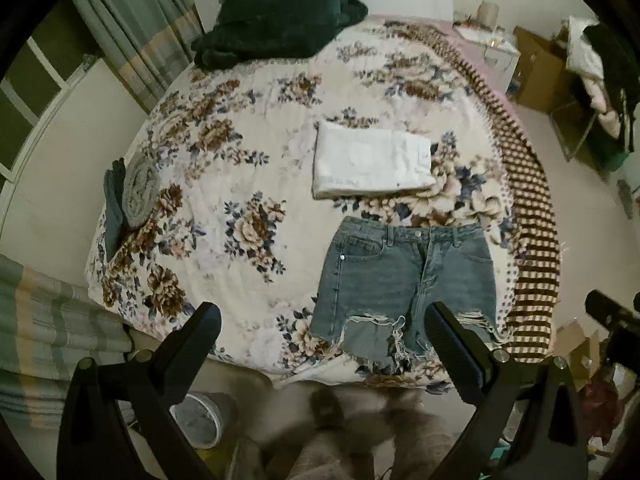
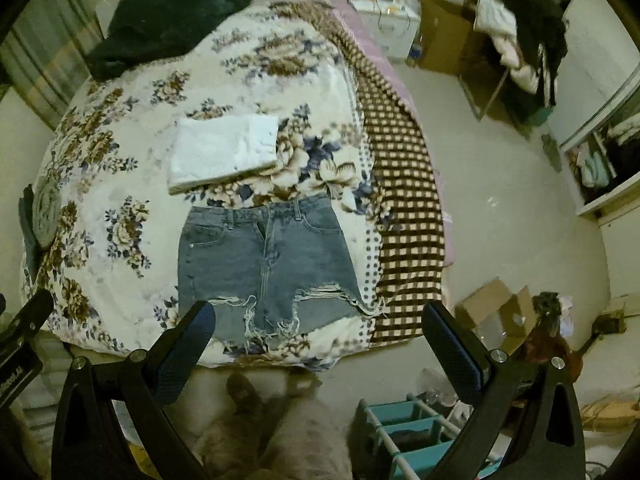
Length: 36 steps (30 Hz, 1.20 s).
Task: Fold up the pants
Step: 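Move both tools down toward the waistband of the denim shorts, then grasp the shorts waistband with the right tool while the left tool grasps it too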
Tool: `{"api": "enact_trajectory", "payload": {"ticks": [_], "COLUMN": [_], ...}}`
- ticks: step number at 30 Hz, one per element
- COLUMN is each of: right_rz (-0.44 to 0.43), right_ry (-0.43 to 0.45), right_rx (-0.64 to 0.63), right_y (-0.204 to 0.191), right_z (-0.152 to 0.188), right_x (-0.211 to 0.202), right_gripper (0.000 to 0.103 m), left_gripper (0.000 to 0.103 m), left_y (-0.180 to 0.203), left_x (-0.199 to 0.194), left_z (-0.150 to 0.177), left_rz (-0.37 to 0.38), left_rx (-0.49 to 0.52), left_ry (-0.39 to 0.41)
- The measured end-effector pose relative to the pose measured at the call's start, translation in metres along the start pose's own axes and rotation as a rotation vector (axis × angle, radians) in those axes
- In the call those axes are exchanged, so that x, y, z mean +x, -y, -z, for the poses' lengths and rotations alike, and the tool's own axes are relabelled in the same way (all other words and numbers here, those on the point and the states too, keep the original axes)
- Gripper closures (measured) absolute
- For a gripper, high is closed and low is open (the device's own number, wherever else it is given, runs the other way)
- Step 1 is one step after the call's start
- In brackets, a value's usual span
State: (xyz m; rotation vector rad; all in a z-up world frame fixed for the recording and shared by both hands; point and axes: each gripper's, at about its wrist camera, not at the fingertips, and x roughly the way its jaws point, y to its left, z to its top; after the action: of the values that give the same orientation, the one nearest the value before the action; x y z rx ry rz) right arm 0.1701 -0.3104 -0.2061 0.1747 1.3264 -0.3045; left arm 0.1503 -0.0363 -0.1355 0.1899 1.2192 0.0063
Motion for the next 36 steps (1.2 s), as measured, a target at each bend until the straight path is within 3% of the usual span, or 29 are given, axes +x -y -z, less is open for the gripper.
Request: {"api": "enact_trajectory", "payload": {"ticks": [4,10,18,25,28,32,36], "right_rz": [-0.024,-0.118,-0.197,-0.303,-0.33,-0.313,-0.308], "right_ry": [-0.054,-0.152,-0.281,-0.45,-0.502,-0.523,-0.549], "right_rx": [-0.049,-0.16,-0.317,-0.352,-0.383,-0.459,-0.469], "right_y": [0.023,0.052,0.078,0.069,0.053,0.027,0.01], "right_z": [-0.037,-0.098,-0.128,-0.141,-0.141,-0.139,-0.139], "right_x": [0.066,0.185,0.325,0.433,0.465,0.492,0.514], "right_gripper": [0.0,0.0,0.0,0.001,0.004,0.006,0.006], "left_gripper": [0.0,0.0,0.0,0.0,0.0,0.0,0.001], "left_y": [0.038,0.101,0.182,0.27,0.301,0.327,0.331], "left_x": [0.043,0.126,0.239,0.297,0.313,0.324,0.342], "left_z": [-0.007,-0.004,0.047,0.088,0.093,0.095,0.101], "left_rz": [-0.045,-0.189,-0.16,-0.088,-0.069,-0.107,-0.107], "left_rx": [-0.051,-0.177,-0.36,-0.381,-0.38,-0.38,-0.412], "left_ry": [-0.042,-0.116,-0.281,-0.314,-0.322,-0.282,-0.335]}}
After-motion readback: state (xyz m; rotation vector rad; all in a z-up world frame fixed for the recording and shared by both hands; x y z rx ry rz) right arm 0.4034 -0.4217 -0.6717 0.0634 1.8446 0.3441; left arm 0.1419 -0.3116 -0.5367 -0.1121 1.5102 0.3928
